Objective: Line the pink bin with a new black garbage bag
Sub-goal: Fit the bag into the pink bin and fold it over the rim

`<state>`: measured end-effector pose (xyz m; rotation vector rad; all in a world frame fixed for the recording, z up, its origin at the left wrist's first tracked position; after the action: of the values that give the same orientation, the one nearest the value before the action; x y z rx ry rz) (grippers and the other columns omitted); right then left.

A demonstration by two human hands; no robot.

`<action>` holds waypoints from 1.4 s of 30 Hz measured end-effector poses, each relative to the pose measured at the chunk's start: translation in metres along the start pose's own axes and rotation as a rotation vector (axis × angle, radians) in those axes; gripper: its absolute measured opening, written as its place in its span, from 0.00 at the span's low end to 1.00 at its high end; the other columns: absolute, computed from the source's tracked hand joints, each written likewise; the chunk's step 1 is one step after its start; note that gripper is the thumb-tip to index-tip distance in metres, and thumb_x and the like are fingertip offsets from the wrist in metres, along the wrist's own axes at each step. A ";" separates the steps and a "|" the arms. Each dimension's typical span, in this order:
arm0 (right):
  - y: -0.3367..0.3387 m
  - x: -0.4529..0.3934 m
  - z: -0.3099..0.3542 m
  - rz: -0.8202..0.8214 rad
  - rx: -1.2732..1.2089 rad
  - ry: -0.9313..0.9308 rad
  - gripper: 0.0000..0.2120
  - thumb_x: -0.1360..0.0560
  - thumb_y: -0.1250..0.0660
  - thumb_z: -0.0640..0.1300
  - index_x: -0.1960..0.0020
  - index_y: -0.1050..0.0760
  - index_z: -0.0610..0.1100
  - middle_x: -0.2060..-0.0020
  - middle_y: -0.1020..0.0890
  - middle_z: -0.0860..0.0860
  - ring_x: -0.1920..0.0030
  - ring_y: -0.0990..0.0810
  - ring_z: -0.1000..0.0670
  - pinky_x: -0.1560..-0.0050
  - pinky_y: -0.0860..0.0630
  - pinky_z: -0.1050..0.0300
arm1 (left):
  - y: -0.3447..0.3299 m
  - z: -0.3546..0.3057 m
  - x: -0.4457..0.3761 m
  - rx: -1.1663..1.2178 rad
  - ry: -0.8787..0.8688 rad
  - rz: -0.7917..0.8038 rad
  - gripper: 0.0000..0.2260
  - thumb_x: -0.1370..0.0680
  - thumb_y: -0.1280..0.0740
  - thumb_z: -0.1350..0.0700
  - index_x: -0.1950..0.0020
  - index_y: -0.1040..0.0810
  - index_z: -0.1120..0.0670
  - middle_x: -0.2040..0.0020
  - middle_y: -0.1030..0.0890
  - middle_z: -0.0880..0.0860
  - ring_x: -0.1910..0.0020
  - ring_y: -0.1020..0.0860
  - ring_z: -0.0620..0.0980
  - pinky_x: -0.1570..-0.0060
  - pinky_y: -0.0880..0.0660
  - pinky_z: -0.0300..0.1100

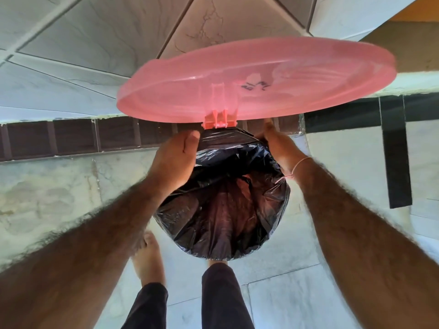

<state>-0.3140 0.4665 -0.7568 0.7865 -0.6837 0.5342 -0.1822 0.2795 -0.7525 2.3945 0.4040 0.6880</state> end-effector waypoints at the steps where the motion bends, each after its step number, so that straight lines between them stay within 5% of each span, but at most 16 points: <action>1: 0.003 0.000 -0.001 0.012 -0.077 -0.038 0.31 0.20 0.55 0.62 0.55 0.19 0.44 0.60 0.20 0.45 0.56 0.24 0.46 0.46 0.30 0.52 | 0.002 0.002 -0.004 0.063 0.021 0.019 0.21 0.17 0.50 0.47 0.58 0.26 0.60 0.68 0.26 0.55 0.66 0.27 0.56 0.67 0.34 0.45; 5: 0.006 0.005 -0.015 -0.096 -0.172 -0.073 0.25 0.20 0.46 0.58 0.66 0.22 0.46 0.68 0.23 0.49 0.65 0.28 0.50 0.61 0.33 0.57 | 0.007 0.013 -0.008 0.225 0.042 0.035 0.22 0.18 0.48 0.48 0.62 0.21 0.55 0.69 0.23 0.55 0.68 0.25 0.52 0.67 0.32 0.43; 11: 0.010 0.013 -0.055 -0.272 -0.278 -0.165 0.21 0.24 0.38 0.53 0.72 0.20 0.46 0.67 0.20 0.47 0.62 0.22 0.45 0.57 0.27 0.50 | 0.002 0.045 0.025 0.272 0.245 -0.080 0.18 0.18 0.45 0.52 0.60 0.19 0.56 0.68 0.23 0.51 0.69 0.25 0.46 0.68 0.31 0.39; 13: 0.011 0.018 -0.064 -0.325 -0.286 -0.131 0.21 0.23 0.38 0.51 0.72 0.22 0.46 0.72 0.22 0.51 0.68 0.25 0.49 0.62 0.29 0.56 | 0.001 0.053 0.037 0.385 0.363 -0.093 0.16 0.18 0.43 0.54 0.59 0.18 0.56 0.68 0.21 0.50 0.72 0.24 0.39 0.70 0.30 0.34; 16: 0.017 0.026 -0.078 -0.415 -0.393 -0.108 0.17 0.22 0.36 0.47 0.68 0.22 0.44 0.79 0.21 0.55 0.75 0.23 0.57 0.69 0.28 0.64 | 0.000 0.068 0.049 0.408 0.451 -0.075 0.18 0.20 0.38 0.53 0.66 0.23 0.62 0.70 0.25 0.54 0.71 0.29 0.47 0.66 0.34 0.40; 22: 0.012 0.046 -0.095 -0.602 -0.256 -0.072 0.15 0.25 0.37 0.52 0.64 0.20 0.45 0.63 0.16 0.47 0.58 0.17 0.45 0.52 0.22 0.51 | 0.009 0.068 0.066 0.386 0.462 -0.209 0.18 0.23 0.37 0.56 0.72 0.33 0.57 0.74 0.35 0.48 0.75 0.38 0.42 0.75 0.41 0.36; 26: -0.006 0.076 -0.113 -0.719 -0.184 -0.203 0.15 0.24 0.40 0.50 0.56 0.20 0.40 0.57 0.16 0.42 0.54 0.20 0.42 0.51 0.25 0.51 | 0.006 0.071 0.090 0.414 0.586 -0.357 0.09 0.23 0.37 0.56 0.60 0.21 0.57 0.62 0.22 0.50 0.63 0.26 0.47 0.61 0.31 0.40; 29: -0.026 0.099 -0.130 -0.660 -0.401 -0.391 0.16 0.24 0.42 0.47 0.50 0.20 0.38 0.51 0.17 0.38 0.57 0.21 0.42 0.54 0.26 0.51 | -0.009 0.076 0.116 0.576 0.706 -0.321 0.09 0.26 0.38 0.55 0.54 0.18 0.52 0.55 0.15 0.52 0.57 0.18 0.53 0.58 0.21 0.48; 32: -0.049 0.121 -0.141 -0.454 -0.887 -0.623 0.12 0.22 0.42 0.44 0.54 0.21 0.43 0.49 0.18 0.43 0.54 0.21 0.45 0.51 0.26 0.51 | -0.018 0.064 0.141 0.898 0.820 -0.194 0.13 0.27 0.40 0.65 0.56 0.19 0.50 0.61 0.15 0.49 0.62 0.18 0.46 0.64 0.22 0.40; 36: -0.069 0.149 -0.148 -0.264 -1.100 -0.628 0.11 0.22 0.42 0.36 0.55 0.21 0.41 0.53 0.19 0.44 0.50 0.22 0.45 0.54 0.25 0.51 | -0.031 0.067 0.155 1.044 0.978 -0.097 0.18 0.23 0.38 0.69 0.37 0.27 0.52 0.51 0.17 0.58 0.49 0.19 0.59 0.51 0.24 0.48; 42: -0.080 0.154 -0.170 -0.149 -1.230 -0.651 0.08 0.22 0.38 0.36 0.50 0.20 0.39 0.50 0.15 0.42 0.51 0.16 0.42 0.53 0.20 0.50 | -0.038 0.079 0.154 0.970 1.044 -0.068 0.16 0.24 0.36 0.71 0.39 0.26 0.57 0.61 0.15 0.59 0.52 0.17 0.60 0.53 0.21 0.44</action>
<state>-0.0991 0.5791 -0.7692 -0.1958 -1.3325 -0.3431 -0.0165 0.3385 -0.7717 2.5702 1.5083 2.0557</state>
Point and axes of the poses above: each hand's wrist, its own x-axis away from the middle knuckle, its own y-axis out of the back of the hand, z = x × y, the point moved 2 cm from there along -x, towards the middle knuckle
